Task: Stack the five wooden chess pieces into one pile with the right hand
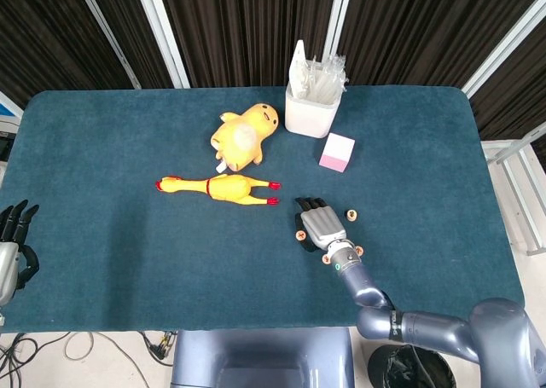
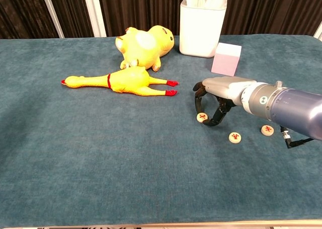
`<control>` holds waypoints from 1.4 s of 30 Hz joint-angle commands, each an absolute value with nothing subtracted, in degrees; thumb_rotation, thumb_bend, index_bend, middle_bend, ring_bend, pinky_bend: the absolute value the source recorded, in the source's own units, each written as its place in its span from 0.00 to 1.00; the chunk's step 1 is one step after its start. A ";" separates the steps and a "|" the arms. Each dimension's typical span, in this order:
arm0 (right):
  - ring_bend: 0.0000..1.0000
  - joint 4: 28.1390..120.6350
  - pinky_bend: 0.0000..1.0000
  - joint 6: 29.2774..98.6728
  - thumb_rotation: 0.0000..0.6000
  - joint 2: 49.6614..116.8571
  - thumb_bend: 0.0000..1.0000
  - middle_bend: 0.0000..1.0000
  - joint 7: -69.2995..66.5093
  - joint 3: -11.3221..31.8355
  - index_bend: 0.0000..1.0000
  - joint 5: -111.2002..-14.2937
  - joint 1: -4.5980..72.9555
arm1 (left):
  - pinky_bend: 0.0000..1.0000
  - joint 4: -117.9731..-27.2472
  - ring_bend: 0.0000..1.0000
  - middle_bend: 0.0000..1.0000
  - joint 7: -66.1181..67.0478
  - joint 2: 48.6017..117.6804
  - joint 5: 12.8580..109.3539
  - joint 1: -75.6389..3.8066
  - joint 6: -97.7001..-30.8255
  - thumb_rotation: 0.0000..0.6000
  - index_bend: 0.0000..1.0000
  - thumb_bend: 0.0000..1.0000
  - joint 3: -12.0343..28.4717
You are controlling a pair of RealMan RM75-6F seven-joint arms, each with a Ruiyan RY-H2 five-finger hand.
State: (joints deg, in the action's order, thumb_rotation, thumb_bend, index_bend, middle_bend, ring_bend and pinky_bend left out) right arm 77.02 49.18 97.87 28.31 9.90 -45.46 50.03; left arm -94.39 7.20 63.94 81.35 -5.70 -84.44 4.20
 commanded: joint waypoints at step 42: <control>0.08 75.20 0.10 43.39 1.00 84.63 0.40 0.09 20.06 9.69 0.51 -43.99 47.34 | 0.01 -94.65 0.00 0.00 6.84 63.71 81.63 -5.46 -84.93 1.00 0.10 0.82 4.19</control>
State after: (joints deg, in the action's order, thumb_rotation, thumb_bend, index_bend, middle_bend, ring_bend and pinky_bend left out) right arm 75.49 43.45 84.42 20.30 9.68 -43.96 47.35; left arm -94.65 6.84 63.71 81.63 -5.46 -84.93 4.19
